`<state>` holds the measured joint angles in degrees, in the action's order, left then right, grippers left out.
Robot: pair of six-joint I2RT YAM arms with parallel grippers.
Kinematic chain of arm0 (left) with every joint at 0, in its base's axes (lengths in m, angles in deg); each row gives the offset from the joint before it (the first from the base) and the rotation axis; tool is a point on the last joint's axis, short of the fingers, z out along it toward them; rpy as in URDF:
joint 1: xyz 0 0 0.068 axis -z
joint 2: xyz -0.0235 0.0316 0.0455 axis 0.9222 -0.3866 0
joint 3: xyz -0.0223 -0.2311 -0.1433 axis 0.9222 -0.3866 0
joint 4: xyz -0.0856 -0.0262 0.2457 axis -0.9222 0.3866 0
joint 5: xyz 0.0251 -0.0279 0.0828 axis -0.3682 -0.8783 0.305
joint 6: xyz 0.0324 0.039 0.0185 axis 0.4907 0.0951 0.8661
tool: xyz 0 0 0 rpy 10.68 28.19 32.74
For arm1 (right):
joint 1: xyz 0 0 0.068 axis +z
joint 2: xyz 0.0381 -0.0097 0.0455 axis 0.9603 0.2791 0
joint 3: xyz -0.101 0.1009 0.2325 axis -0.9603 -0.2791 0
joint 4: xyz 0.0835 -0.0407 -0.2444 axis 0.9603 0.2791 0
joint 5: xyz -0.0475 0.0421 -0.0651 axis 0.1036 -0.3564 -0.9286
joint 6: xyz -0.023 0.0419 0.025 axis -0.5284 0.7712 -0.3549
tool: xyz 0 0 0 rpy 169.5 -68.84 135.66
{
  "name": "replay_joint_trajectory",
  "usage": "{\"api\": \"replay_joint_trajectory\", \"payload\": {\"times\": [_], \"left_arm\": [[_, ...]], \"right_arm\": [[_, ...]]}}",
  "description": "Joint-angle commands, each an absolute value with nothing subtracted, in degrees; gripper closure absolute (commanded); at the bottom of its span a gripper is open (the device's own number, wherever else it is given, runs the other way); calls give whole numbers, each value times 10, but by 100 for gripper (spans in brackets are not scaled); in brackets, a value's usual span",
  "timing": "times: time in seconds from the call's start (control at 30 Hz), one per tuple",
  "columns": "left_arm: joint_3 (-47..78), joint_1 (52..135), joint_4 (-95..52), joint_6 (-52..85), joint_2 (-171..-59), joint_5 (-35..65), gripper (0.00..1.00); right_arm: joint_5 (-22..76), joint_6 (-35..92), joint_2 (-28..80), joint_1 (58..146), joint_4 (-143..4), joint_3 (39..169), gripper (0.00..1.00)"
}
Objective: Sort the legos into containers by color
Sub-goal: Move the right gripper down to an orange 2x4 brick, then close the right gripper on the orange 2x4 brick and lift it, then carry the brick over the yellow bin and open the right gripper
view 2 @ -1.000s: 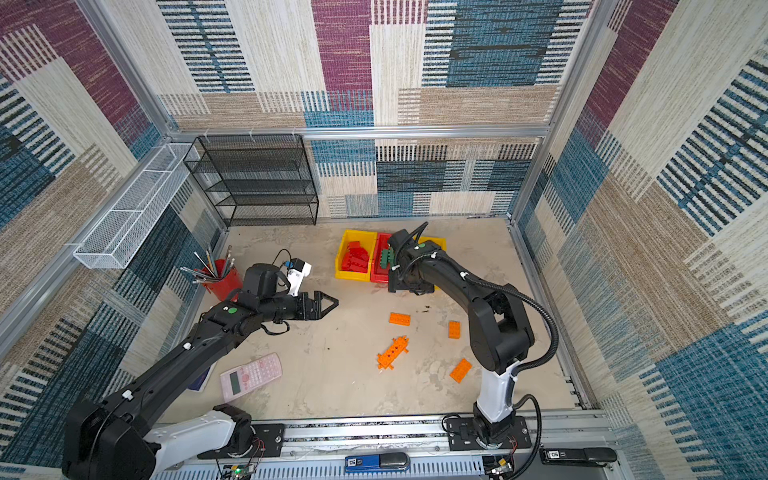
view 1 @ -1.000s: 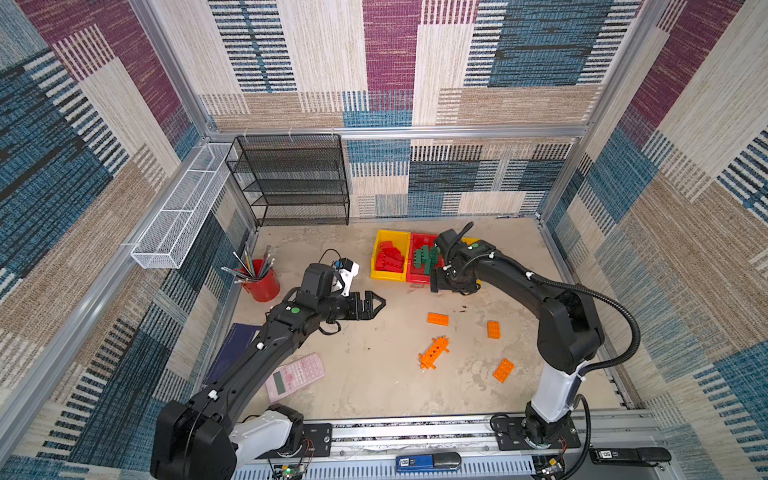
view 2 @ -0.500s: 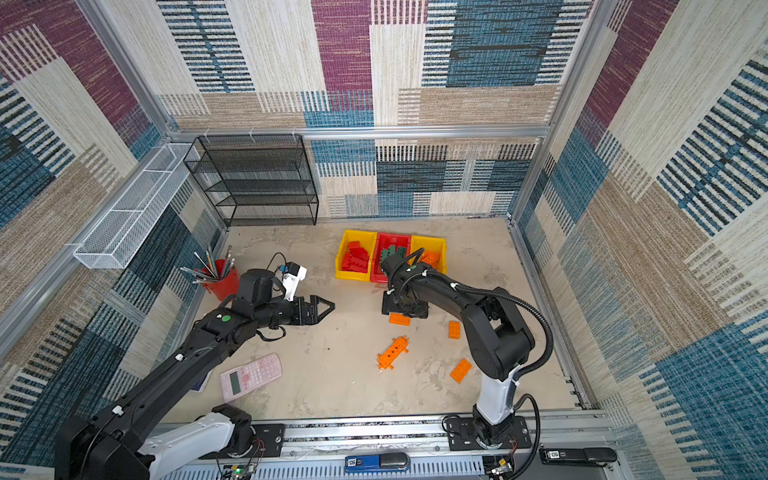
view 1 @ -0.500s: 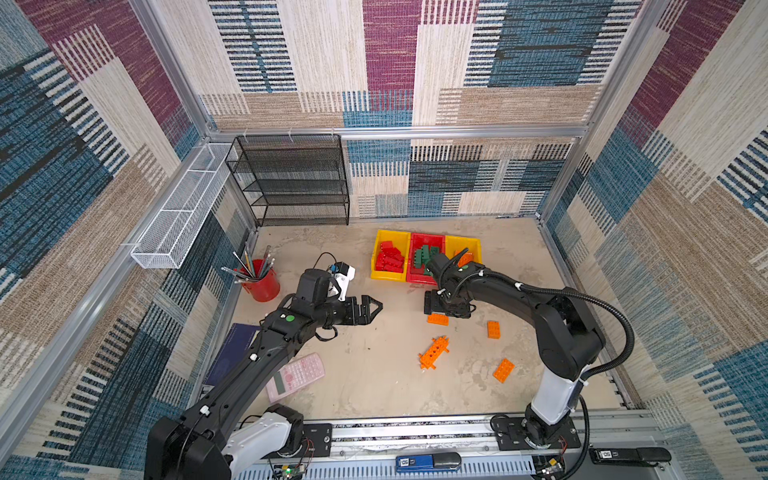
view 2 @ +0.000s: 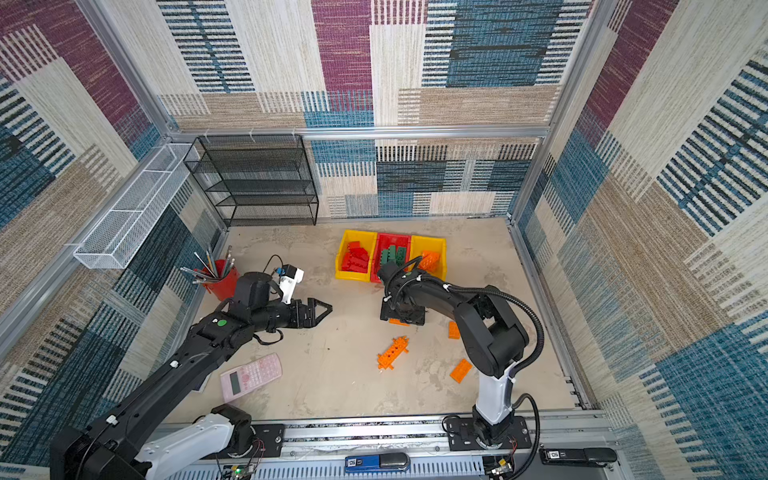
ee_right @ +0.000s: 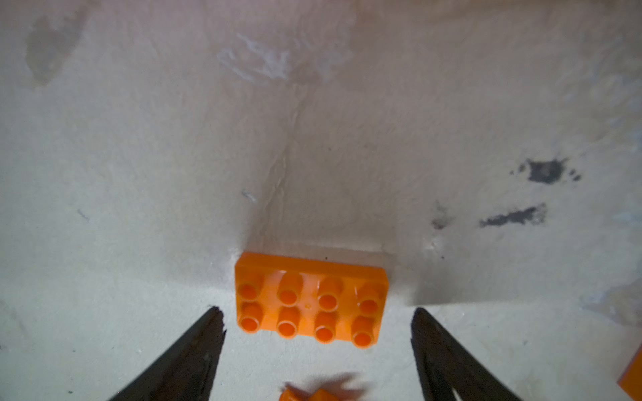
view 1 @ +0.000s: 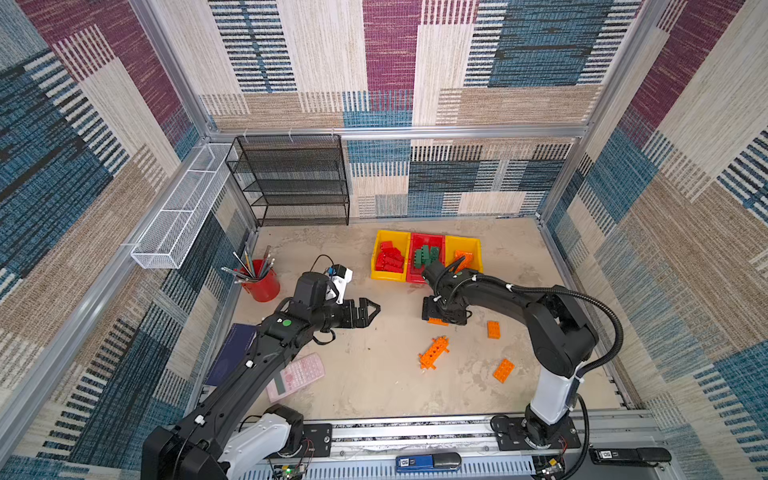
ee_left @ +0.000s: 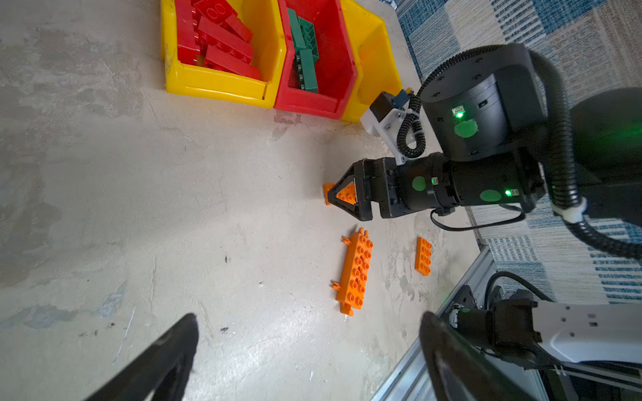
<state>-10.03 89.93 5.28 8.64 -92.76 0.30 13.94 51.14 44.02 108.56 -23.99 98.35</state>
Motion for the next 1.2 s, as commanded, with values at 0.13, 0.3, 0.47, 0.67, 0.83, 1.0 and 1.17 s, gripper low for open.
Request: {"api": "replay_joint_trajectory", "payload": {"times": [0.13,0.3,0.47,0.67,0.83,1.0,1.17], "left_arm": [[-93,899,52,89,-929,0,0],[-86,899,56,98,-931,1,0],[-78,899,58,102,-936,-2,0],[-65,899,57,107,-946,2,0],[-70,899,53,102,-944,2,0],[-75,899,56,104,-939,6,0],[-65,899,58,109,-950,3,0]], "right_arm": [[129,521,451,1086,-256,981,30],[139,521,451,1086,-255,976,41],[126,513,434,1085,-236,999,43],[97,489,434,1082,-201,1060,42],[104,482,458,1082,-206,1061,42],[106,478,461,1079,-220,1054,42],[104,475,464,1073,-228,1046,42]]}}
